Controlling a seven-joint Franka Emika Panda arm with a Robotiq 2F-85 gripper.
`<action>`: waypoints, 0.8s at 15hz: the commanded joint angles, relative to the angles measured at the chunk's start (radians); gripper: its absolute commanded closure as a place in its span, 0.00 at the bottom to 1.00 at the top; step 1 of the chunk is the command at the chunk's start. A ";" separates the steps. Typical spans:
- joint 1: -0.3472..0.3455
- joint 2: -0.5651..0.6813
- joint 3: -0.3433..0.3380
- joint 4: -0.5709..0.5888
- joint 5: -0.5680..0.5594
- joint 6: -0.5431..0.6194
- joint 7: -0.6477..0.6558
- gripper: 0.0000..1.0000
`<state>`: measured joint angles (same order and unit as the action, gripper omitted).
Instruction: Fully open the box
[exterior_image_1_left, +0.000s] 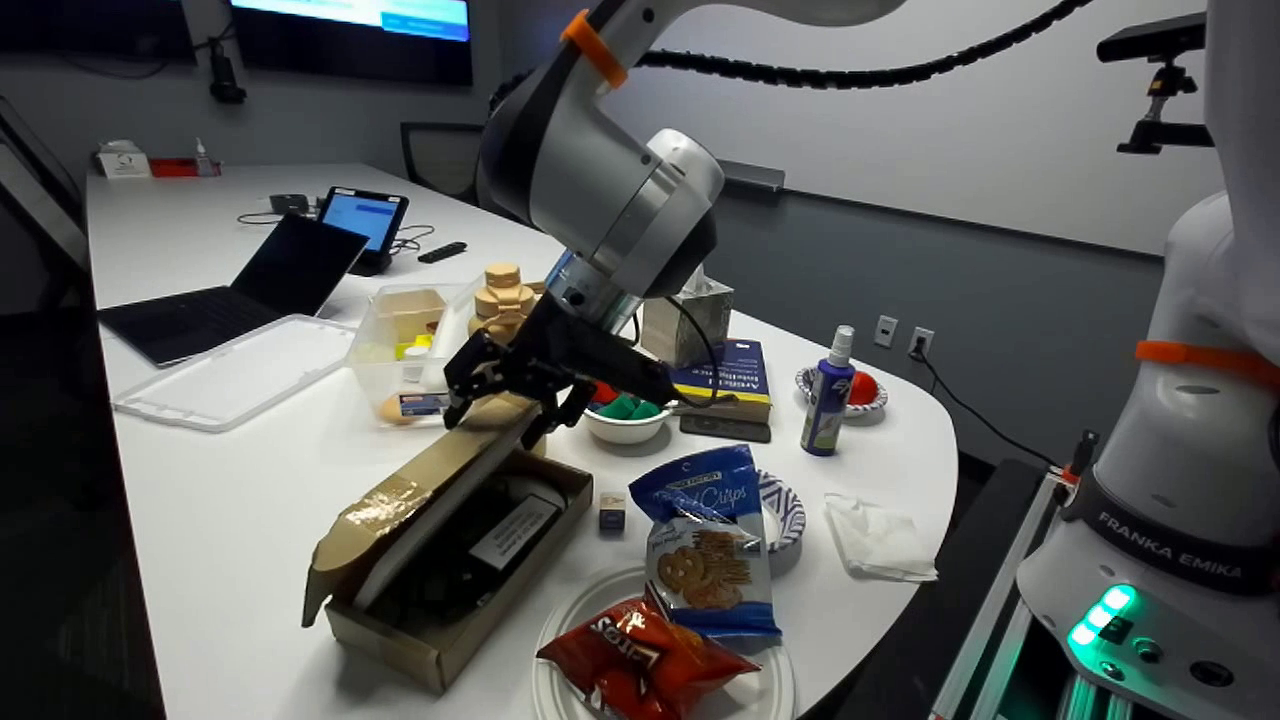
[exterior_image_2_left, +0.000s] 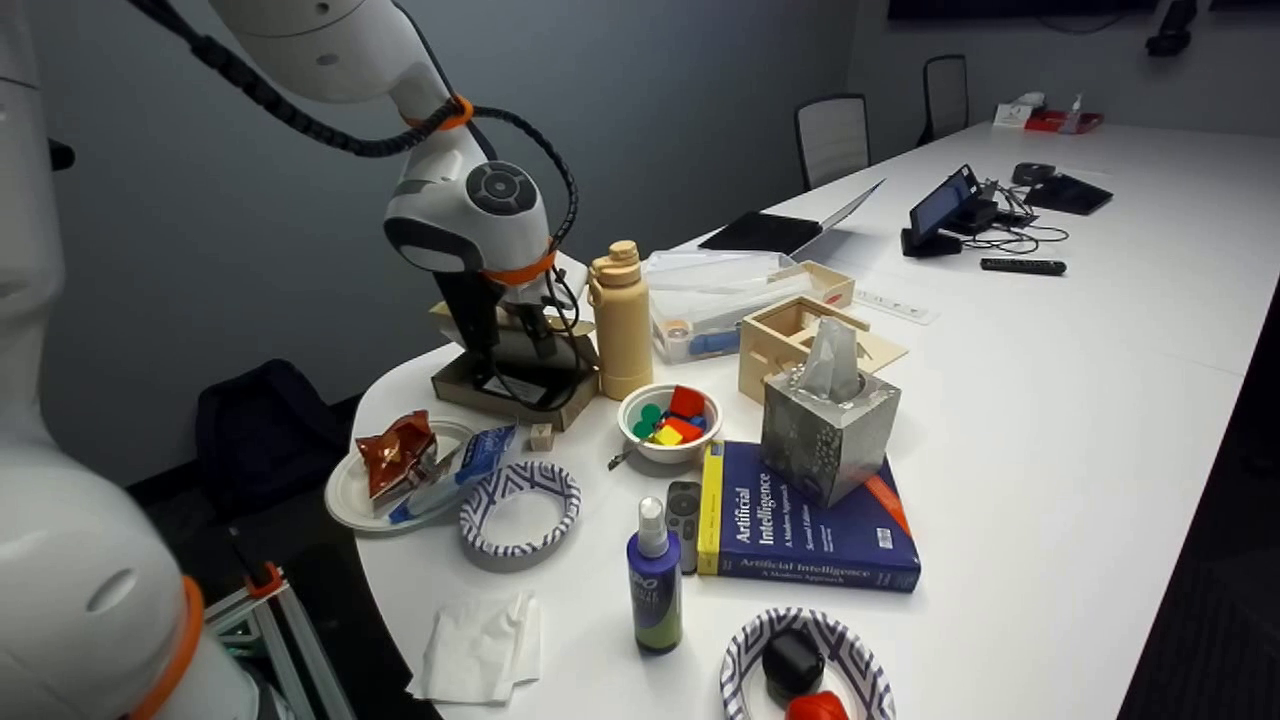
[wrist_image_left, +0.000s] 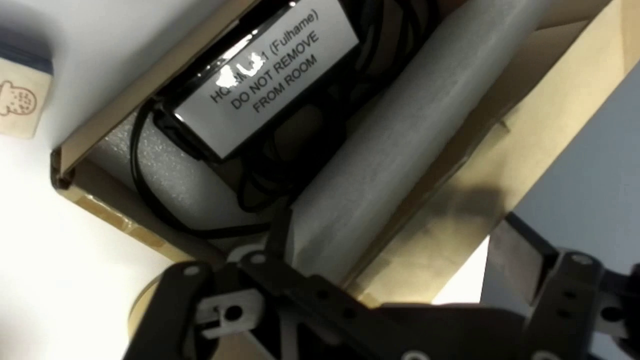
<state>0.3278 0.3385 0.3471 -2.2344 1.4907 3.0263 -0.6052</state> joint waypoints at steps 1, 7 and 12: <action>0.031 0.031 -0.009 0.042 -0.081 0.052 0.041 0.00; 0.093 0.071 -0.038 0.078 -0.251 0.106 0.142 0.00; 0.192 0.108 -0.119 0.098 -0.409 0.120 0.266 0.00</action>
<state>0.4465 0.4053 0.2893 -2.1685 1.1754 3.1200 -0.4236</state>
